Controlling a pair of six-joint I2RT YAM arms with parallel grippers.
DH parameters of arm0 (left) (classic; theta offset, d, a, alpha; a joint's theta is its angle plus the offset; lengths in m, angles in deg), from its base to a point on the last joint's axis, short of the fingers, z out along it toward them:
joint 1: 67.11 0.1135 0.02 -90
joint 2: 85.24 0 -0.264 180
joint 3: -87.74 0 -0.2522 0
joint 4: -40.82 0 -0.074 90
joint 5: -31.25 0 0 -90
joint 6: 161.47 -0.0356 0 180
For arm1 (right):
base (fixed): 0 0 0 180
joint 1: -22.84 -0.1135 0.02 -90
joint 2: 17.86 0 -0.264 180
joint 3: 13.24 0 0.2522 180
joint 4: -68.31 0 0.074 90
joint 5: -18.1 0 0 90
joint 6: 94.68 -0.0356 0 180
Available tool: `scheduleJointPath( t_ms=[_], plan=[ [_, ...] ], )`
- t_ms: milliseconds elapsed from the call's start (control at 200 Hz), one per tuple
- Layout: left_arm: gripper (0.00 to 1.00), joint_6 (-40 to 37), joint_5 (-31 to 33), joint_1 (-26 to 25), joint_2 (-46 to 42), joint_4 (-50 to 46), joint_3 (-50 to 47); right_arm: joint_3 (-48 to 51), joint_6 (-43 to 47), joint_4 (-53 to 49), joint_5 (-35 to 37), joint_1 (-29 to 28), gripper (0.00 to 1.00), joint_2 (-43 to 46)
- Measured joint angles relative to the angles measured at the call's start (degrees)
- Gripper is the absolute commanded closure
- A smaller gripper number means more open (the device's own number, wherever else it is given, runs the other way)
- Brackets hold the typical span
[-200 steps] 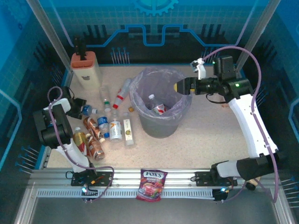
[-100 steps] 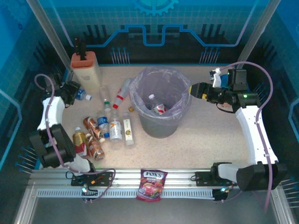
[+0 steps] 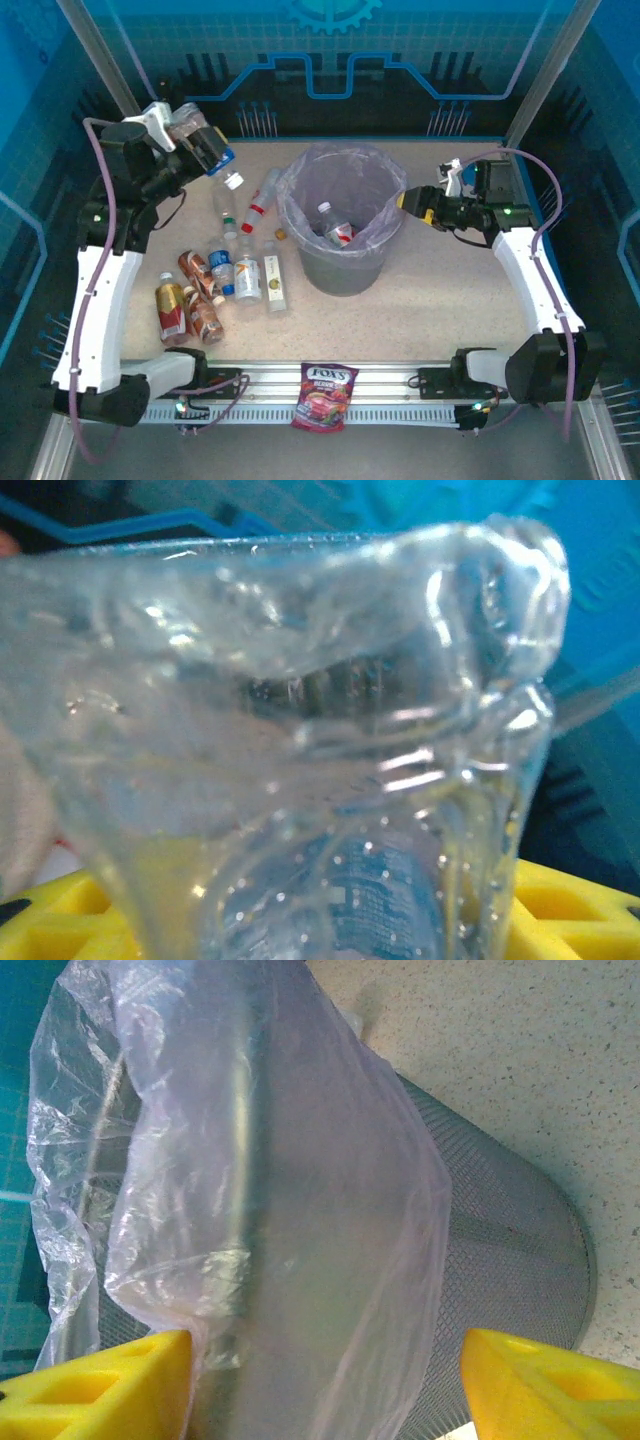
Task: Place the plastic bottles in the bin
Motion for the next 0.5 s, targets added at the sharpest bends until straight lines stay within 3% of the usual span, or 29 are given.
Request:
scheduleJointPath(
  t_ms=[140,265,500],
  plan=[
    [0.64,-2.0,1.5,-11.3,4.6,-0.2,4.7,0.2,-0.1,1.2,0.2,-0.8,0.29,-0.5],
    [0.69,-5.6,3.5,-20.3,15.0,-2.5,14.0,0.2,-0.2,1.7,0.7,-2.1,0.29,-1.0],
    [0.74,-13.0,7.9,-30.3,35.4,-13.7,32.6,0.2,-0.9,2.0,1.9,-3.7,0.29,-1.1]
  ],
)
